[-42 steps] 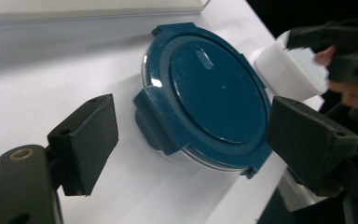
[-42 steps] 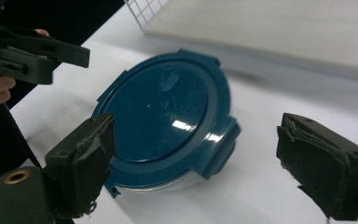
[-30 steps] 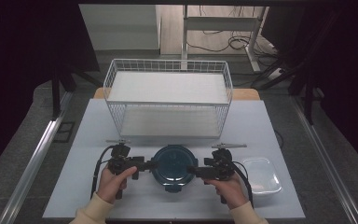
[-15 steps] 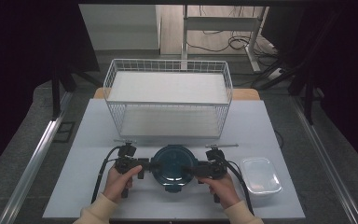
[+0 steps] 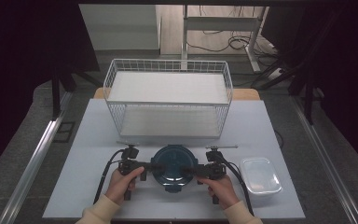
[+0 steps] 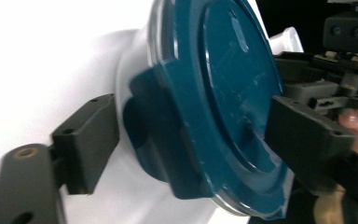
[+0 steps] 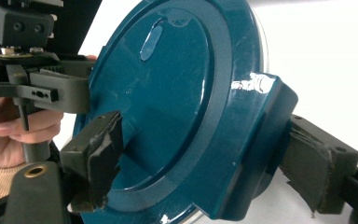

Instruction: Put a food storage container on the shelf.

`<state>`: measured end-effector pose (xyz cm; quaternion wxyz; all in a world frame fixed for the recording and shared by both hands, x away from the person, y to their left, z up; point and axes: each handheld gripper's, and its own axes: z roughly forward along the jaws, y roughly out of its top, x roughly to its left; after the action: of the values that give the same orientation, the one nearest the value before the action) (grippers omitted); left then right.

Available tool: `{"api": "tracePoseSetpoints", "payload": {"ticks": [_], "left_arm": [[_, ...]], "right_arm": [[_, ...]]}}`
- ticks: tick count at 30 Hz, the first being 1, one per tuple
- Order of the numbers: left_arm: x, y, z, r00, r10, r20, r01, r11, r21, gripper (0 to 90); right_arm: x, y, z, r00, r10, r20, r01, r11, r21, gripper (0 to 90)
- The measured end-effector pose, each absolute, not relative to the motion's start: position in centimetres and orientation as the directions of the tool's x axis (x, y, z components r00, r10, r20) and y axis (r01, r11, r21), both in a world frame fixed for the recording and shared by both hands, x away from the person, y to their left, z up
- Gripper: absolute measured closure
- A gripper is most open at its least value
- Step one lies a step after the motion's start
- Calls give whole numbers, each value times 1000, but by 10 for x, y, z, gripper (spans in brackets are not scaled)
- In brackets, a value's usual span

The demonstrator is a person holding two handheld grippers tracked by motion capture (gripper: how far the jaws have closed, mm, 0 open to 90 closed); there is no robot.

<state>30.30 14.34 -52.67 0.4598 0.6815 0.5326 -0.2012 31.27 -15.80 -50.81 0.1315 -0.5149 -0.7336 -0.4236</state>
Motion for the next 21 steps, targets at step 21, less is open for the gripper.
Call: {"api": "tracePoseSetpoints", "payload": {"ticks": [21], "left_arm": [[287, 148, -519, 290, 556, -779, 914, 80, 398, 355]], "right_arm": [[304, -170, -500, -375, 628, 682, 890, 38, 454, 367]]}}
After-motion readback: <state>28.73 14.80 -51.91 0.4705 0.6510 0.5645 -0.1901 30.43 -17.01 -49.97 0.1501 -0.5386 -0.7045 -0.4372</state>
